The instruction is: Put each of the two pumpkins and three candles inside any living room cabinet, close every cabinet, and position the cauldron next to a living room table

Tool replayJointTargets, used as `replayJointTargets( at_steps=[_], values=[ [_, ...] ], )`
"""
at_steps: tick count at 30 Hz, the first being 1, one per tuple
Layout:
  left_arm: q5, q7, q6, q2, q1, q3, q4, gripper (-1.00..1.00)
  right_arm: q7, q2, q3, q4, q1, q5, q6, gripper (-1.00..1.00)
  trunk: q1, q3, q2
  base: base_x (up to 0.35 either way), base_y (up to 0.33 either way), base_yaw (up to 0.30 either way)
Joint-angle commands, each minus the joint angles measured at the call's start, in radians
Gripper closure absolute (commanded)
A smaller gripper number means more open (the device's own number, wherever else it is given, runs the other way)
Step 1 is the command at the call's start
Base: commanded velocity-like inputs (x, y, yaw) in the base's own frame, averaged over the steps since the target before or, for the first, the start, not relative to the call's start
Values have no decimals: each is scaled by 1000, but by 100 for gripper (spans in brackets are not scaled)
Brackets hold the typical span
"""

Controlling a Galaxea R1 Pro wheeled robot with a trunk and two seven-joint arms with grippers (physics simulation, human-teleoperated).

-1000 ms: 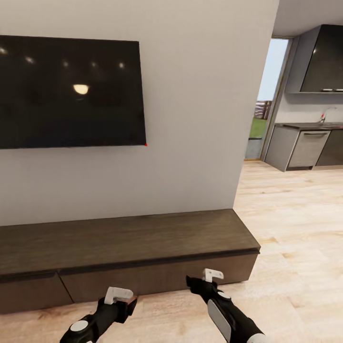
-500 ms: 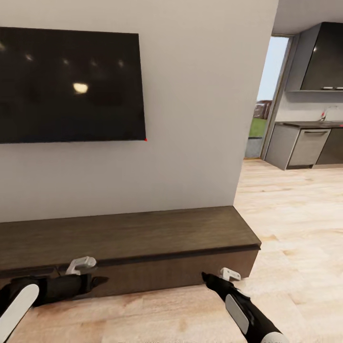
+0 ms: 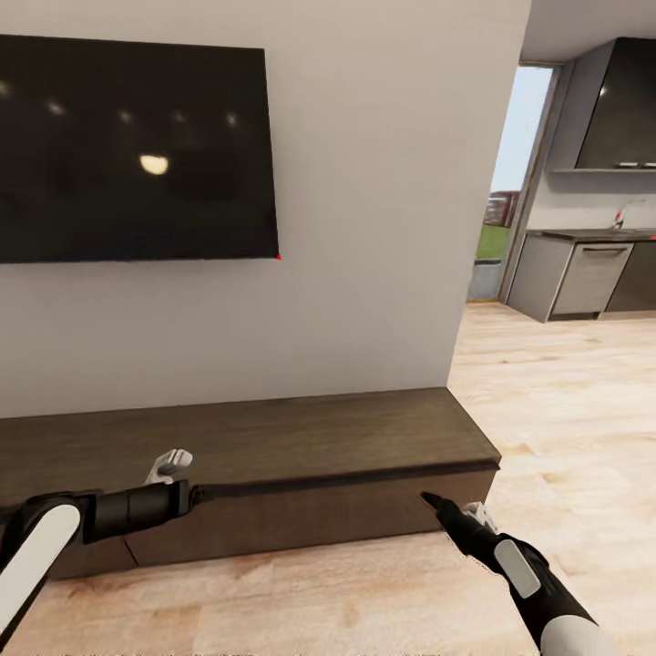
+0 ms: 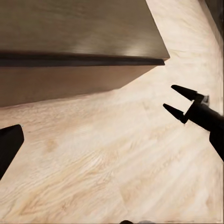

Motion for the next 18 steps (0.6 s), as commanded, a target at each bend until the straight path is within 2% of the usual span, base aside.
replayJointTargets(
  at_steps=[1, 2, 4, 7, 12, 17, 18],
  values=[
    [-10, -12, 1, -1, -2, -9, 0, -100, 0, 0, -22, 2, -4, -5, 11, -100, 4, -4, -8, 0, 0, 0],
    [-10, -14, 1, -7, -4, -26, 2, -100, -4, 1, -51, 4, -10, -6, 16, -100, 4, -4, -8, 0, 0, 0],
    [-14, -13, 1, -16, -6, -43, 8, -100, -6, 1, -80, 6, -15, -8, 20, -100, 4, -4, -8, 0, 0, 0],
    [-22, -11, 1, -27, -7, -55, 42, -100, -7, 0, -99, 7, -19, -10, 23, -100, 8, -7, -15, 0, 0, 0],
    [-48, -15, -28, -39, -7, -69, 90, -100, 2, -1, -111, 7, -20, -13, 23, -100, 27, -23, -50, 0, 0, 0],
    [-63, -36, -79, -40, -6, -135, 98, -100, 8, 2, -113, 6, -20, -14, 23, -100, 46, -39, -85, 0, 0, 0],
    [-65, -50, -85, -40, -7, -164, 100, -100, 9, 1, -114, 5, -20, -14, 23, -100, 50, -42, -92, 0, 0, 0]
  ],
)
